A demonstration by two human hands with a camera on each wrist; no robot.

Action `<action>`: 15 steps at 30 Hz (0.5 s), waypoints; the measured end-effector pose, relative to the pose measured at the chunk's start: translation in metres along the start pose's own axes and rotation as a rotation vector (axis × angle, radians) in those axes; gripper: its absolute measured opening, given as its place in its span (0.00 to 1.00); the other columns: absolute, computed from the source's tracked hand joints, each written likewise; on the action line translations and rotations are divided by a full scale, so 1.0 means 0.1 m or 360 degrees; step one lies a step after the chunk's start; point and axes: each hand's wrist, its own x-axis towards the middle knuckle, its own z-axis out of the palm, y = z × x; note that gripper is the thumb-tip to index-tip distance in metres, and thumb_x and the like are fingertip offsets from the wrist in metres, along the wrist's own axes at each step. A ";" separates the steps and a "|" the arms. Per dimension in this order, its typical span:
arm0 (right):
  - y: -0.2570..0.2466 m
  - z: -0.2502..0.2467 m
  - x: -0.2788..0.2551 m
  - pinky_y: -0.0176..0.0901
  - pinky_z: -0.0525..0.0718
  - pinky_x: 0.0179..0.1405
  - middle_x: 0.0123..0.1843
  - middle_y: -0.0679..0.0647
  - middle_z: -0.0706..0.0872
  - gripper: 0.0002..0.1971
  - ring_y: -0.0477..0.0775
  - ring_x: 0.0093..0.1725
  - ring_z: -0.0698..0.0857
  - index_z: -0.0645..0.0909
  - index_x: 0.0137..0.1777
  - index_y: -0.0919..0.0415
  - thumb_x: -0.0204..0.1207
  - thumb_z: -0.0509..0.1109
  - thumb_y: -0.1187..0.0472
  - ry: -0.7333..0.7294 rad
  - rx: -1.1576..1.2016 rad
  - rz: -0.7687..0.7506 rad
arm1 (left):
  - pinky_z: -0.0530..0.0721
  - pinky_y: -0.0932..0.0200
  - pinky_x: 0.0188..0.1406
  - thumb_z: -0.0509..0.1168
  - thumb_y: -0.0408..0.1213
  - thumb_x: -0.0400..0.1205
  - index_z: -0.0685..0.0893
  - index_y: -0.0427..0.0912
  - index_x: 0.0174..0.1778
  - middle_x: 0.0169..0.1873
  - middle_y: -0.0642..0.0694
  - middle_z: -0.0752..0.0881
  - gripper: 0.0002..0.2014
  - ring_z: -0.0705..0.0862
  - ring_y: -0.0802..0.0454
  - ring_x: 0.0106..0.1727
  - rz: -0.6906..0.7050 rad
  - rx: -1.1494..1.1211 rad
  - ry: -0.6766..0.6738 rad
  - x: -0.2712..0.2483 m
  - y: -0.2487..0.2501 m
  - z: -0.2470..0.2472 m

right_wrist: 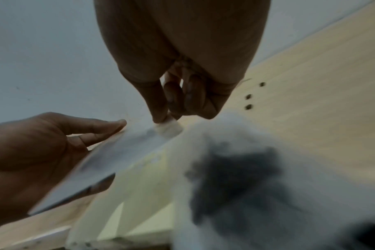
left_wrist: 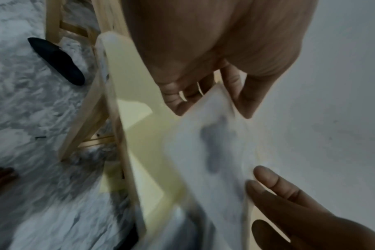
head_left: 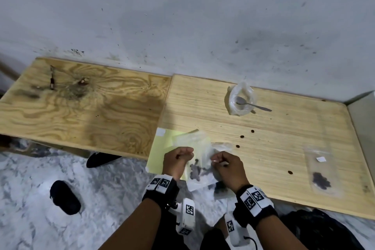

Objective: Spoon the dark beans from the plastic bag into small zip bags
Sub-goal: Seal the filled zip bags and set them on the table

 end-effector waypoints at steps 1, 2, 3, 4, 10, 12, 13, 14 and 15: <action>-0.07 0.05 0.05 0.21 0.76 0.35 0.37 0.44 0.85 0.10 0.44 0.38 0.83 0.88 0.40 0.54 0.73 0.74 0.72 -0.0046 0.0026 -0.0025 | 0.80 0.74 0.33 0.72 0.24 0.76 0.90 0.40 0.44 0.38 0.52 0.90 0.07 0.86 0.61 0.40 0.0062 -0.0043 0.0015 0.03 0.06 -0.07; -0.14 0.11 0.09 0.23 0.76 0.36 0.37 0.45 0.84 0.09 0.46 0.38 0.82 0.88 0.41 0.55 0.73 0.75 0.71 -0.0097 0.0040 -0.0052 | 0.81 0.74 0.35 0.72 0.23 0.76 0.90 0.40 0.43 0.39 0.51 0.90 0.08 0.87 0.61 0.41 0.0105 -0.0073 0.0045 0.08 0.11 -0.14; -0.23 0.19 0.13 0.23 0.77 0.38 0.37 0.46 0.84 0.08 0.46 0.39 0.83 0.88 0.42 0.56 0.74 0.75 0.71 -0.0143 0.0052 -0.0078 | 0.82 0.74 0.35 0.72 0.22 0.76 0.90 0.40 0.42 0.40 0.49 0.90 0.08 0.87 0.59 0.42 0.0127 -0.0096 0.0090 0.14 0.14 -0.23; -0.31 0.26 0.18 0.24 0.78 0.39 0.39 0.46 0.85 0.08 0.46 0.40 0.84 0.87 0.44 0.57 0.74 0.74 0.71 -0.0162 0.0078 -0.0097 | 0.83 0.73 0.35 0.71 0.21 0.76 0.89 0.39 0.42 0.41 0.48 0.90 0.09 0.87 0.57 0.42 0.0146 -0.0122 0.0135 0.20 0.17 -0.31; -0.55 0.79 0.44 0.40 0.81 0.52 0.50 0.46 0.89 0.06 0.53 0.55 0.87 0.86 0.47 0.48 0.77 0.69 0.61 -0.0009 -0.0136 0.0048 | 0.82 0.61 0.24 0.70 0.20 0.76 0.88 0.42 0.42 0.40 0.43 0.89 0.11 0.83 0.46 0.33 0.0212 -0.0188 0.0394 0.65 0.39 -0.90; -0.61 0.91 0.49 0.39 0.79 0.52 0.56 0.45 0.88 0.10 0.53 0.58 0.87 0.87 0.56 0.43 0.78 0.68 0.53 -0.0069 -0.0473 0.0133 | 0.80 0.62 0.19 0.69 0.20 0.77 0.87 0.36 0.45 0.40 0.41 0.88 0.08 0.81 0.46 0.24 0.0191 -0.0238 0.0398 0.75 0.46 -1.08; -0.64 0.97 0.50 0.38 0.77 0.50 0.57 0.44 0.88 0.11 0.54 0.58 0.86 0.86 0.58 0.43 0.77 0.68 0.50 -0.0084 -0.0614 0.0141 | 0.81 0.61 0.19 0.69 0.20 0.77 0.87 0.36 0.46 0.41 0.40 0.88 0.08 0.81 0.46 0.23 0.0185 -0.0237 0.0387 0.81 0.47 -1.16; -0.67 1.01 0.51 0.38 0.76 0.48 0.55 0.44 0.87 0.12 0.54 0.57 0.86 0.86 0.58 0.43 0.76 0.69 0.49 -0.0079 -0.0722 0.0135 | 0.81 0.60 0.21 0.69 0.21 0.77 0.88 0.37 0.45 0.43 0.39 0.88 0.08 0.82 0.46 0.24 0.0183 -0.0236 0.0375 0.85 0.48 -1.20; -0.68 1.05 0.53 0.39 0.75 0.46 0.52 0.44 0.87 0.12 0.54 0.54 0.86 0.87 0.56 0.45 0.75 0.69 0.48 -0.0067 -0.0788 0.0131 | 0.82 0.59 0.23 0.69 0.21 0.77 0.88 0.38 0.44 0.44 0.38 0.89 0.08 0.83 0.44 0.27 0.0184 -0.0232 0.0374 0.88 0.47 -1.24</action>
